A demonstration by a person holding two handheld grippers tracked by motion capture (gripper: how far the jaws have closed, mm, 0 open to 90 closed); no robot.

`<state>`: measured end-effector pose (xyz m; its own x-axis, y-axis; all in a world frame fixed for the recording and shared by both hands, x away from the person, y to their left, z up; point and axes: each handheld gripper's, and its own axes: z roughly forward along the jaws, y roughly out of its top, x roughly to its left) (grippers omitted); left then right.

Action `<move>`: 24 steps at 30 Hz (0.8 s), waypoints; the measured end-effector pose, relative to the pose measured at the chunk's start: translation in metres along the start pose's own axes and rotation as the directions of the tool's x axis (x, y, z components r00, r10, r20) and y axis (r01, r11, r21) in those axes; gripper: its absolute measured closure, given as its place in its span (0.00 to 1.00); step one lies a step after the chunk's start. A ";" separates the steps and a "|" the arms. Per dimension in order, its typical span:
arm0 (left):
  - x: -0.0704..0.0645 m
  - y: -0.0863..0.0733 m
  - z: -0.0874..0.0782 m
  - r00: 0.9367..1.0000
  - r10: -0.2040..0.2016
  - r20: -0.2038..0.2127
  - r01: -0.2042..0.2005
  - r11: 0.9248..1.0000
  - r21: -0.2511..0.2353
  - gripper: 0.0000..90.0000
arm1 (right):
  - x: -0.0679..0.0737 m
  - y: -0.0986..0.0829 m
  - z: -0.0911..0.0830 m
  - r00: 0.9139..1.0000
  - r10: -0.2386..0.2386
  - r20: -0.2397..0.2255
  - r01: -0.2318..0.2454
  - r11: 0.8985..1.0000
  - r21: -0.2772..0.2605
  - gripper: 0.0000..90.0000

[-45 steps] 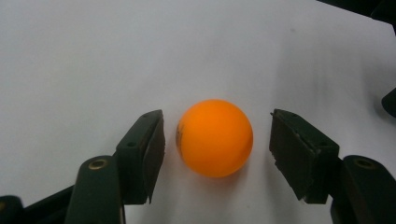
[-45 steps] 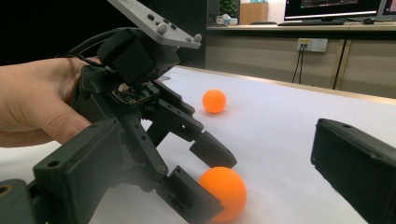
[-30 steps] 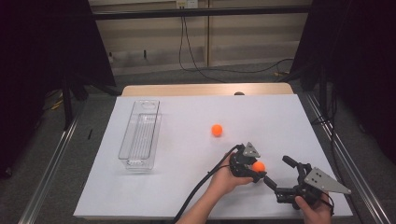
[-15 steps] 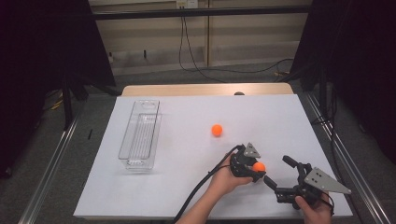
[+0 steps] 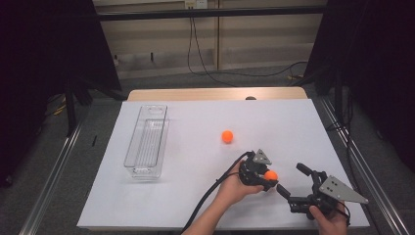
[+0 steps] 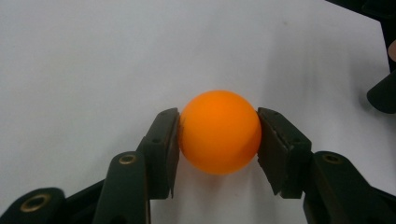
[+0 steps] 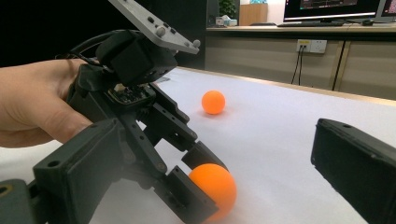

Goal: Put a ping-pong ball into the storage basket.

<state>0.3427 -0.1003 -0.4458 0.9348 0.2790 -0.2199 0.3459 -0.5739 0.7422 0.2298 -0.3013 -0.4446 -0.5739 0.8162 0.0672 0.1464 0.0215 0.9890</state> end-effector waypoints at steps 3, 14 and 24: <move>0.000 0.000 -0.003 1.000 -0.004 -0.001 0.004 1.000 -0.002 0.57 | 0.000 0.000 0.000 1.000 0.001 -0.001 -0.001 1.000 0.000 0.02; 0.005 -0.005 -0.015 1.000 -0.026 -0.007 0.026 1.000 0.000 0.57 | 0.000 0.000 0.001 1.000 0.002 0.001 -0.002 1.000 0.004 0.02; 0.008 -0.007 -0.023 0.999 -0.038 -0.010 0.038 0.999 -0.004 0.57 | -0.001 0.000 0.001 1.000 0.008 0.009 -0.008 1.000 0.004 0.02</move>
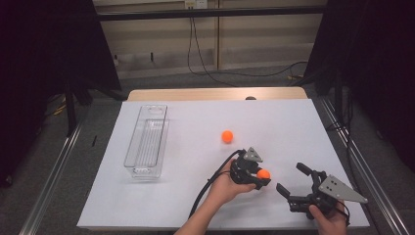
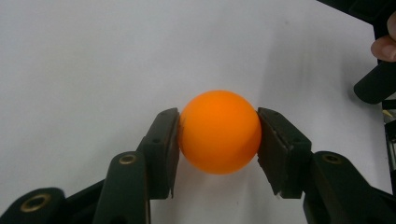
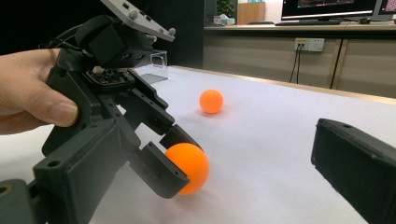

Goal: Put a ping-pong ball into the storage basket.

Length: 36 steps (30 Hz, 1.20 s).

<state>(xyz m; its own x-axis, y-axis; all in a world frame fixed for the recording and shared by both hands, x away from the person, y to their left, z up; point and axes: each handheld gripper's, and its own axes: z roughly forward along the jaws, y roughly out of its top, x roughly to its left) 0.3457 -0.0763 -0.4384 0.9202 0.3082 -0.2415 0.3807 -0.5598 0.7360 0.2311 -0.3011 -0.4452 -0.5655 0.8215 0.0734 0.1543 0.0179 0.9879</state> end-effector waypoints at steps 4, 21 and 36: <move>0.002 -0.002 -0.003 1.000 -0.011 -0.003 0.011 1.000 -0.001 0.57 | -0.001 0.000 0.000 1.000 0.003 0.005 -0.003 1.000 -0.002 0.02; 0.007 -0.006 -0.020 1.000 -0.027 -0.013 0.027 1.000 -0.006 0.57 | -0.001 -0.001 0.004 1.000 -0.006 0.013 0.006 1.000 0.006 0.02; 0.012 -0.009 -0.028 0.999 -0.041 -0.013 0.040 0.999 -0.012 0.57 | 0.000 -0.001 0.006 1.000 -0.011 0.012 0.011 1.000 0.012 0.02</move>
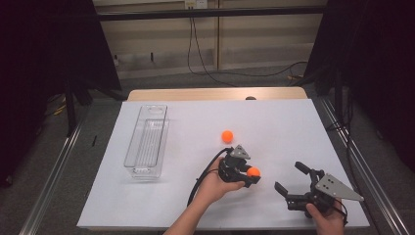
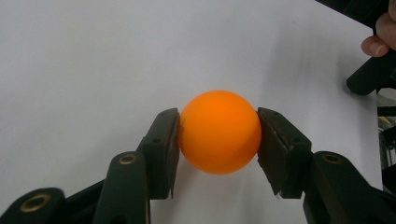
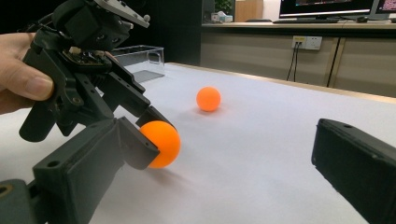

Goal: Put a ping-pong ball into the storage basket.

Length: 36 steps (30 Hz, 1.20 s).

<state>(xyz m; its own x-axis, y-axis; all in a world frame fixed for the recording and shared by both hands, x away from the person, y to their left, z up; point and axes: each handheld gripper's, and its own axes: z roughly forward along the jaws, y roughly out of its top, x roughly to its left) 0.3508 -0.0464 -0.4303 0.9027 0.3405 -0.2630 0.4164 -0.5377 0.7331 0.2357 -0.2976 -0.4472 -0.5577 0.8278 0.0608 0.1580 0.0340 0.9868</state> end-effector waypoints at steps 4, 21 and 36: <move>0.002 0.000 -0.003 1.000 -0.008 -0.001 0.008 1.000 -0.006 0.57 | 0.000 0.000 0.000 1.000 -0.002 -0.001 0.002 1.000 0.000 0.02; 0.012 -0.003 -0.014 0.999 -0.038 -0.014 0.037 0.999 -0.018 0.57 | 0.001 0.000 0.001 1.000 -0.005 -0.004 0.005 1.000 0.001 0.02; 0.019 -0.004 -0.025 0.998 -0.056 -0.037 0.055 0.998 -0.032 0.57 | 0.000 0.001 0.001 1.000 -0.007 -0.006 0.007 1.000 0.003 0.02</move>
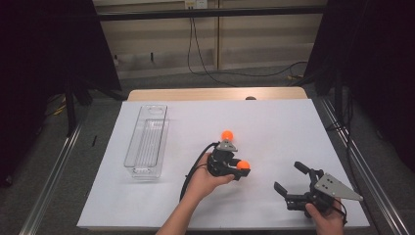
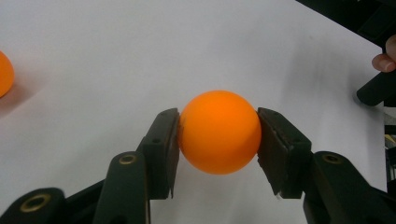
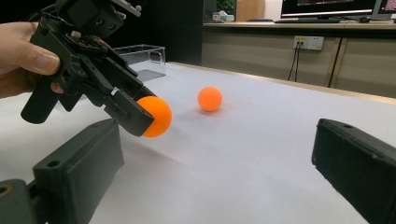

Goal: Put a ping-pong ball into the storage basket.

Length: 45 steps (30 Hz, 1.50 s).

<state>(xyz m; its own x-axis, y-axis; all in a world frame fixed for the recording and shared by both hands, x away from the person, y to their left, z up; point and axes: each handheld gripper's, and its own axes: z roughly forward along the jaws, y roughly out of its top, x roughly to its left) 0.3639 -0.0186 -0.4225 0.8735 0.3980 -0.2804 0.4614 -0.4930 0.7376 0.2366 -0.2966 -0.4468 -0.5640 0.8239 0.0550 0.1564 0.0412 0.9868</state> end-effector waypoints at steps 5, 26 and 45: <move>0.000 0.001 -0.002 1.000 -0.002 0.002 0.002 1.000 0.002 0.57 | 0.000 0.000 0.000 1.000 0.001 0.001 -0.001 1.000 -0.001 0.02; 0.006 -0.001 -0.012 1.000 -0.019 -0.010 0.019 1.000 0.005 0.57 | 0.000 0.000 0.001 1.000 0.001 0.003 -0.001 1.000 0.000 0.02; 0.013 0.000 -0.025 0.998 -0.044 -0.033 0.044 0.999 -0.011 0.57 | 0.000 0.000 0.001 1.000 0.000 -0.001 0.000 1.000 -0.001 0.02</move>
<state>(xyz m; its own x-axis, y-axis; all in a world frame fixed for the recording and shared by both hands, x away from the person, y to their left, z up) 0.3715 0.0056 -0.4112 0.8464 0.4452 -0.2922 0.4978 -0.4664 0.7312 0.2370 -0.2960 -0.4464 -0.5645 0.8236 0.0549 0.1555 0.0408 0.9870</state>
